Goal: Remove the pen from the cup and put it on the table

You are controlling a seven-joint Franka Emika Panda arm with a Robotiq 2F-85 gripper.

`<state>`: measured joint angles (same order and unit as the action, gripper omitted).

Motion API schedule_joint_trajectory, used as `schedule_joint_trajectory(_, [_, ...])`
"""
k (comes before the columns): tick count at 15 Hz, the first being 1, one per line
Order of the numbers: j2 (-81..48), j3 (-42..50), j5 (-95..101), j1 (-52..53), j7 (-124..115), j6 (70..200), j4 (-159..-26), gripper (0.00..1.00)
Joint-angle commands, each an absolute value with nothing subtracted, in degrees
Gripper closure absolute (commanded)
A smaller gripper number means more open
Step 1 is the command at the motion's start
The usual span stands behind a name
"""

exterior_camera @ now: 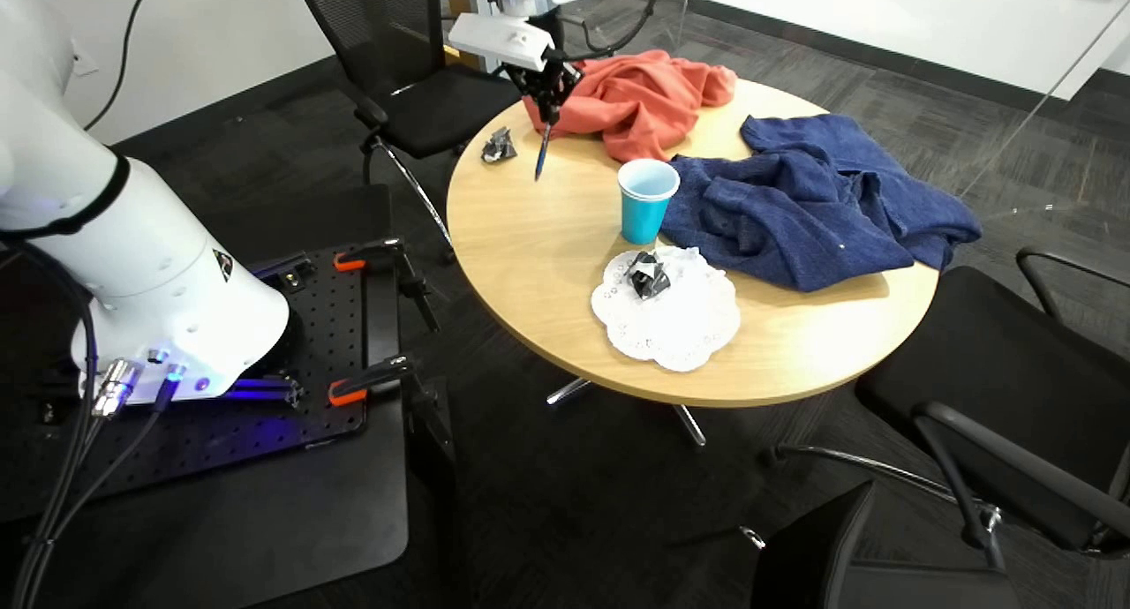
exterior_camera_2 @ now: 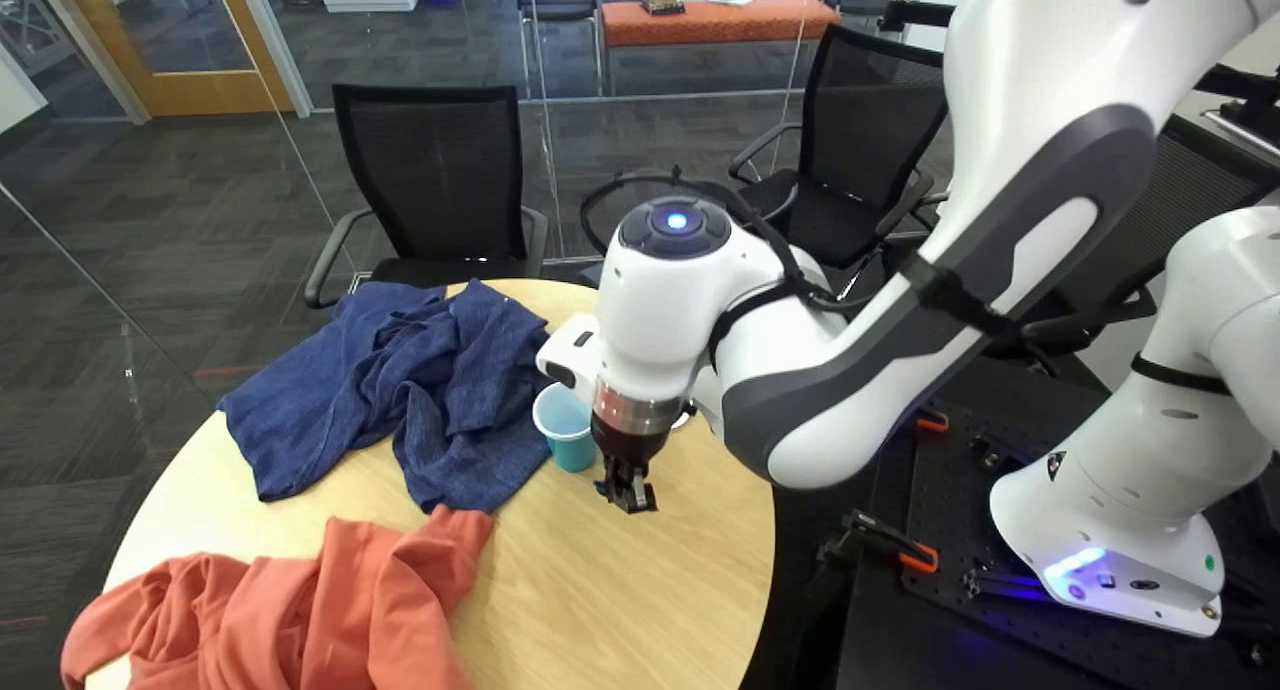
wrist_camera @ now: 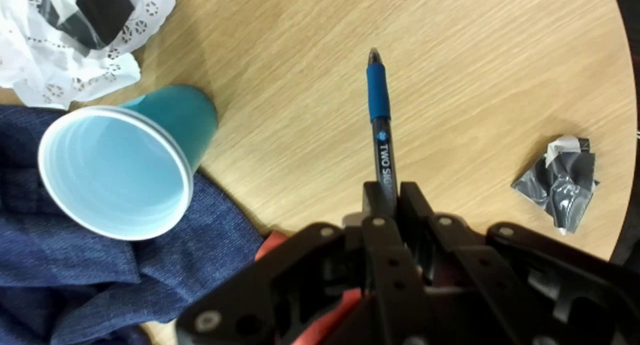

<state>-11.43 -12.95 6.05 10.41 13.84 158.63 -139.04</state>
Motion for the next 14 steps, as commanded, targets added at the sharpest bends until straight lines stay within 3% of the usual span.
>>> schedule_joint_trajectory(1, [-16.4,-10.0,13.5,13.9,6.2,160.0,-137.0,0.97])
schedule_joint_trajectory(14, [-33.2,-4.3,19.4,22.6,-0.3,160.2,-125.7,0.97])
